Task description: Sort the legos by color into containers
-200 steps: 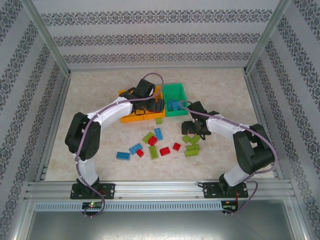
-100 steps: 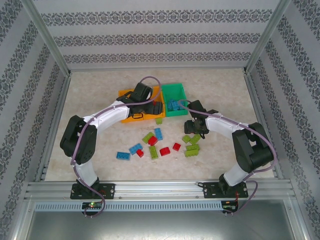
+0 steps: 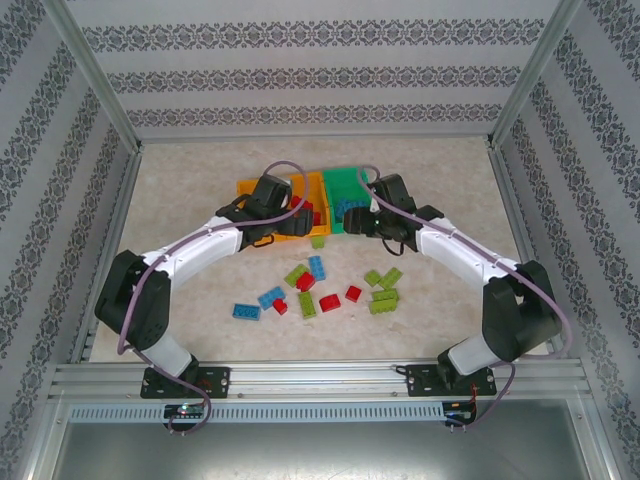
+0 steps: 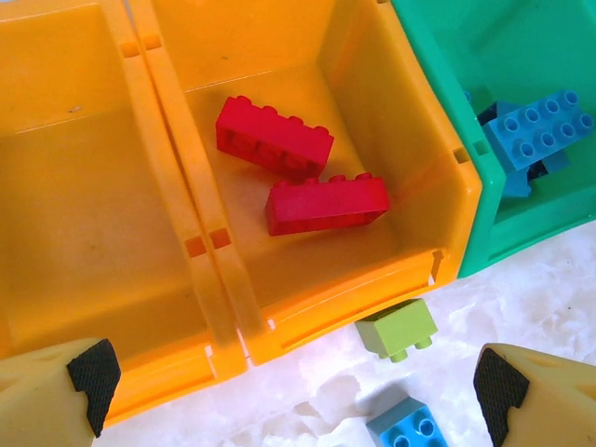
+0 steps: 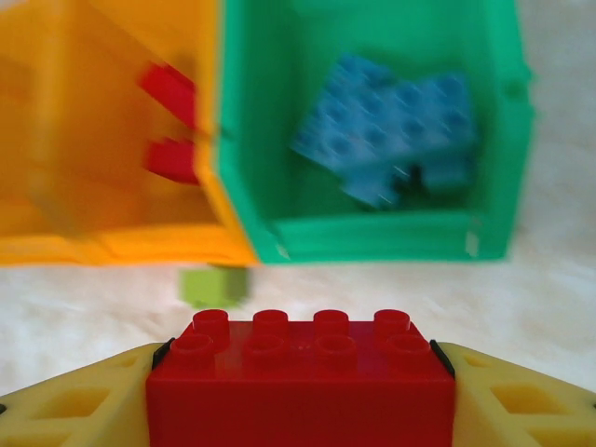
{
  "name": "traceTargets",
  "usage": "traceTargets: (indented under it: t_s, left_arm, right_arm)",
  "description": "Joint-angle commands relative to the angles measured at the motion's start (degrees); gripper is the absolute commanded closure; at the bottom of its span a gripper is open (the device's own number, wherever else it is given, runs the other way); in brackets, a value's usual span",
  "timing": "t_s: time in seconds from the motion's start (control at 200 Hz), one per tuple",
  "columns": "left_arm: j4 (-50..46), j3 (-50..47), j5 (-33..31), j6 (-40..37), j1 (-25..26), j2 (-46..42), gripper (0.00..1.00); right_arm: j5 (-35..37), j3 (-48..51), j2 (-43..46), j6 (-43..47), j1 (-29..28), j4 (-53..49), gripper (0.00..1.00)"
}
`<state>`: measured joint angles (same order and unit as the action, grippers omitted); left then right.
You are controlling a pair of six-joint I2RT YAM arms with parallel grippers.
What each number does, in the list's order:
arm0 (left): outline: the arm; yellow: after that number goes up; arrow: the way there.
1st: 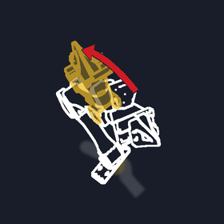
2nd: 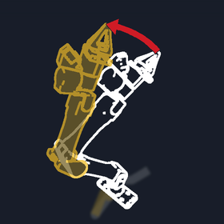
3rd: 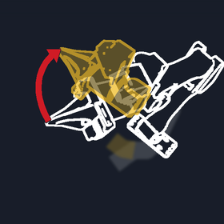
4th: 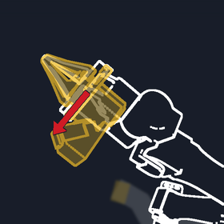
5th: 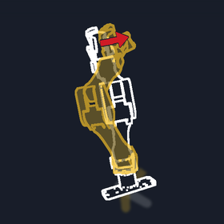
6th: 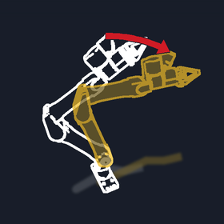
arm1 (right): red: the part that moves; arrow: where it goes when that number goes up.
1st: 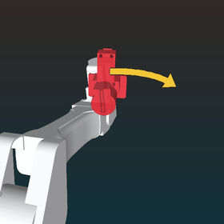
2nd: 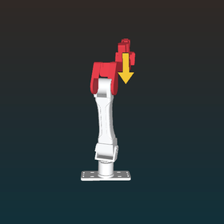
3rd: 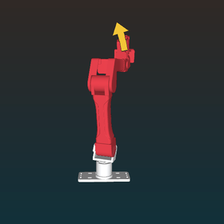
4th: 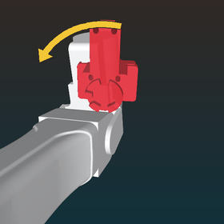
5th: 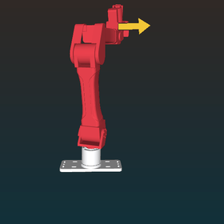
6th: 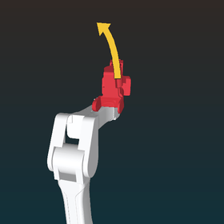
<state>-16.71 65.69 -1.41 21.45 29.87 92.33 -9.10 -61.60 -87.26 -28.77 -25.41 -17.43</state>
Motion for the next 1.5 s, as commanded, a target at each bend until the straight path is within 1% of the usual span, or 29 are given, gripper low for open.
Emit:
traceTargets:
  t_s: [0.0,0.105,0.3,0.495,0.734,0.819,0.909,1.114,1.274,1.494]
  left_arm:
    - [2.0,-2.0,-2.4,0.6,-0.5,-1.6,0.01]
    - [2.2,-3.7,-2.7,0.8,-0.5,-2.7,0.01]
    - [1.5,-6.5,-2.6,-0.3,-0.5,-5.0,0.01]
    - [1.5,-9.5,-1.2,-1.1,-0.5,-6.5,0.0]
    - [0.8,-14.1,-0.9,0.3,-0.5,-8.5,0.0]
    - [0.8,-15.7,-0.6,0.8,-0.5,-9.5,0.0]
    - [0.6,-16.9,-0.7,1.3,-0.5,-10.6,0.0]
    - [-3.0,-17.8,-2.1,2.5,-0.5,-12.4,0.0]
    - [-4.7,-20.3,-2.4,3.4,-0.6,-15.4,0.0]
    - [-7.7,-24.8,-2.3,5.9,-0.4,-20.1,0.0]
  right_arm:
    - [-7.8,-5.2,-3.7,-4.6,-1.1,5.9,0.4]
    - [-10.5,-10.1,-8.3,-6.6,-2.0,7.1,0.4]
    - [-12.4,-18.3,-16.2,-9.2,-3.0,7.1,0.4]
    - [-11.8,-24.8,-23.0,-10.3,-3.2,6.2,0.4]
    - [-11.5,-29.9,-28.7,-10.4,-3.2,4.1,0.35]
    - [-11.3,-30.5,-29.8,-10.5,-3.1,3.8,0.31]
    - [-11.3,-30.6,-30.6,-10.6,-3.1,3.9,0.3]
    - [-11.4,-30.7,-30.7,-10.3,-3.1,4.1,0.23]
    - [-11.5,-30.8,-30.5,-9.7,-3.2,4.0,0.17]
    - [-12.0,-29.2,-28.9,-9.7,-3.4,5.3,0.17]
